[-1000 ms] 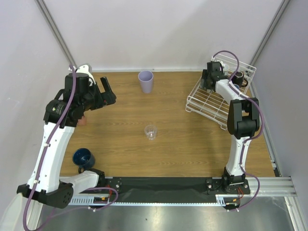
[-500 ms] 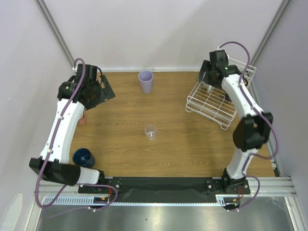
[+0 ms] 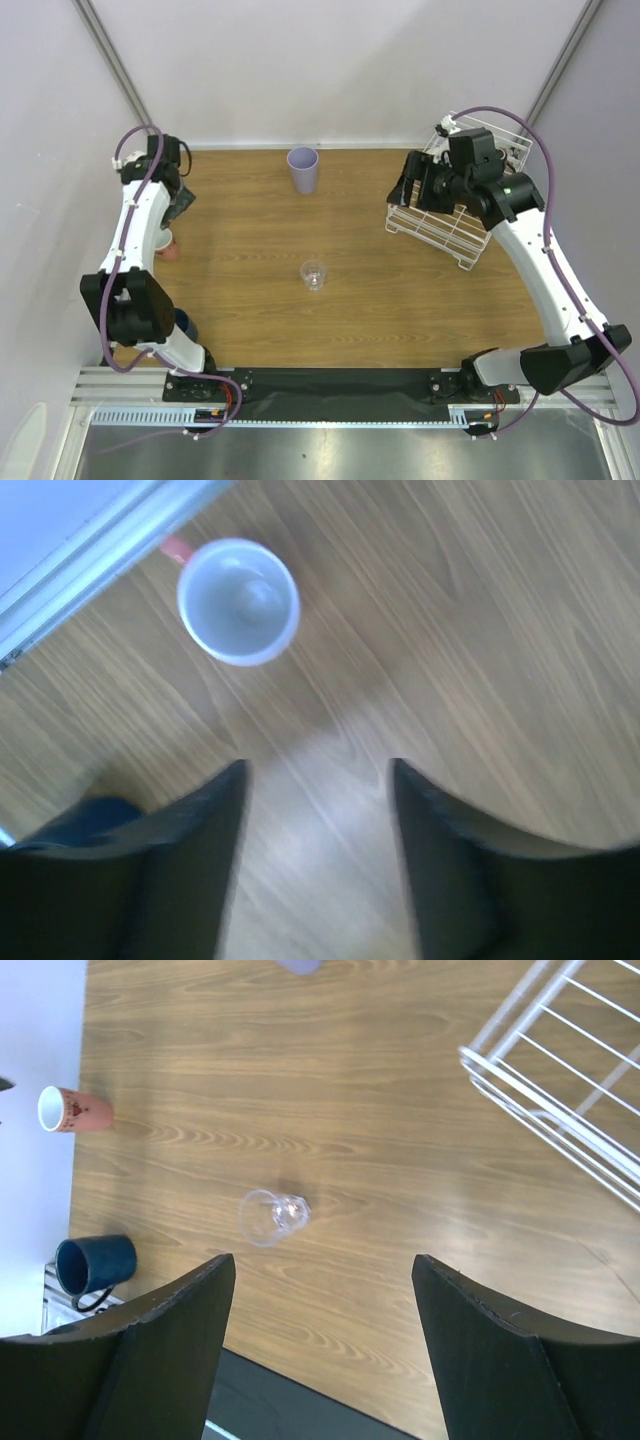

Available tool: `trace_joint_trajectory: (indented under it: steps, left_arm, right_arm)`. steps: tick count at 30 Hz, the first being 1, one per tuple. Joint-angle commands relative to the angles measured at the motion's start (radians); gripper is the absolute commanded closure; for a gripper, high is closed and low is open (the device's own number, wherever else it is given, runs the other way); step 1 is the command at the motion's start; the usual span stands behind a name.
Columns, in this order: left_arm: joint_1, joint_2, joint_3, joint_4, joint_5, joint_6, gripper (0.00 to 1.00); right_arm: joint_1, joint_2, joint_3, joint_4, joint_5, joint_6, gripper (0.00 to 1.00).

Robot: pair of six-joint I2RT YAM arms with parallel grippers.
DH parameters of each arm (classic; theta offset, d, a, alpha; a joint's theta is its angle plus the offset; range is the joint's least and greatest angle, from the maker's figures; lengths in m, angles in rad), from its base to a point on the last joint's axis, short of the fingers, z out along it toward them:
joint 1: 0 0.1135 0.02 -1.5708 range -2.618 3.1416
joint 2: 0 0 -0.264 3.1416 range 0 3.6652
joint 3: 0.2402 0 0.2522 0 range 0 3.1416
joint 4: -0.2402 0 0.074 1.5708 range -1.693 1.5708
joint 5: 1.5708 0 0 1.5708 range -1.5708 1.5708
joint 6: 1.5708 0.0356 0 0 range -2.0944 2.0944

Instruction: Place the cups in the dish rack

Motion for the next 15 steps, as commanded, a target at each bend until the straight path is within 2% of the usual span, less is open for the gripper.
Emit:
trace_joint_trajectory:
  steps: [1,3,7,11,15]
  left_arm:
    - [0.073,0.003,-0.052,0.155,-0.059,-0.035,0.41]
    - [0.121,0.039,-0.047,0.183,-0.04,0.008,0.46]
    - [0.188,0.109,-0.041,0.232,0.033,0.059,0.43]
    - [0.234,0.153,-0.07,0.255,0.075,0.01,0.43]
    - [0.248,0.199,-0.058,0.282,0.077,0.034,0.42]
  right_arm:
    - [-0.057,-0.052,-0.019,-0.057,-0.021,-0.031,0.21]
    - [-0.089,-0.078,-0.036,-0.071,-0.033,-0.026,0.21]
    - [-0.148,-0.116,-0.059,-0.091,-0.048,-0.018,0.21]
    - [-0.184,-0.123,-0.053,-0.109,-0.039,-0.018,0.21]
    - [-0.192,-0.12,-0.04,-0.114,-0.022,-0.009,0.21]
